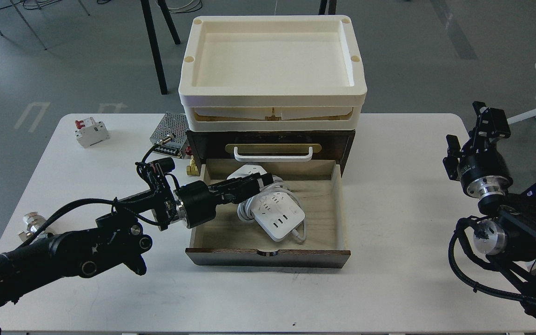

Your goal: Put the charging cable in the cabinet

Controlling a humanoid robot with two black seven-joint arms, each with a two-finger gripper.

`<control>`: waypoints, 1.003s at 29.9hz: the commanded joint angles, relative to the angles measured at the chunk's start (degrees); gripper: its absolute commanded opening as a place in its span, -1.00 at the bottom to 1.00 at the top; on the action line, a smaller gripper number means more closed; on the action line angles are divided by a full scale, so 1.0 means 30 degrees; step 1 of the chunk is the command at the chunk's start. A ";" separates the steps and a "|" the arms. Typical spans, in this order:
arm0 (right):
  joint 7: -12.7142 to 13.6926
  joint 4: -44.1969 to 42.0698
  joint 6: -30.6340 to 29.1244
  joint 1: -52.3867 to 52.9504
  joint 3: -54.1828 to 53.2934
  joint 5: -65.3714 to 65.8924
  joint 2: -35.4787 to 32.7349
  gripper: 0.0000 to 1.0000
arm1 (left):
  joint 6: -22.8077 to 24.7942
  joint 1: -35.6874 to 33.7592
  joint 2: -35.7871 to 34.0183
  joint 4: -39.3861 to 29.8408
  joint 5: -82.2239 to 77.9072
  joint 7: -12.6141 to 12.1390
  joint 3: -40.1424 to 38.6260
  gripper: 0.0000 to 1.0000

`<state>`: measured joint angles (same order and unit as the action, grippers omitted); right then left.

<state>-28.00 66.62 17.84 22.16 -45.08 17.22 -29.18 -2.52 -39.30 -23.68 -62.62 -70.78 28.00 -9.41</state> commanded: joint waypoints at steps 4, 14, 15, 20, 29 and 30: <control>0.0000 0.0000 -0.0027 -0.0003 0.0057 0.0002 0.0000 0.99 | 0.0050 0.0384 -0.1505 -0.1942 0.1590 0.0000 -0.0379 0.88; 0.0000 0.0000 -0.0027 -0.0003 0.0057 0.0002 0.0000 0.99 | -0.0243 0.2929 -0.6634 -0.5054 0.4983 0.0000 -0.3977 0.92; 0.0000 0.0000 -0.0027 -0.0003 0.0057 0.0002 0.0000 0.99 | -0.0243 0.3282 -0.6928 -0.5025 0.5803 0.0000 -0.4593 0.92; 0.0000 0.0000 -0.0056 -0.0032 0.0057 0.0002 0.0000 0.99 | -0.0155 0.5479 -0.8248 -0.5025 0.9819 0.0000 -0.7320 0.95; 0.0000 0.0029 -0.0086 0.0055 0.0321 0.0177 -0.0029 0.99 | -0.0097 0.6480 -0.8133 -0.3448 1.6995 0.0000 -0.8875 0.97; 0.0000 0.0029 -0.0086 0.0056 0.0350 0.0207 -0.0001 0.99 | -0.0096 0.6421 -0.8132 -0.3036 1.7467 0.0000 -0.8964 0.98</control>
<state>-28.00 66.62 17.64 22.15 -44.33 17.53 -29.18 -3.14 -19.45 -48.45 -75.10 -24.09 28.00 -35.53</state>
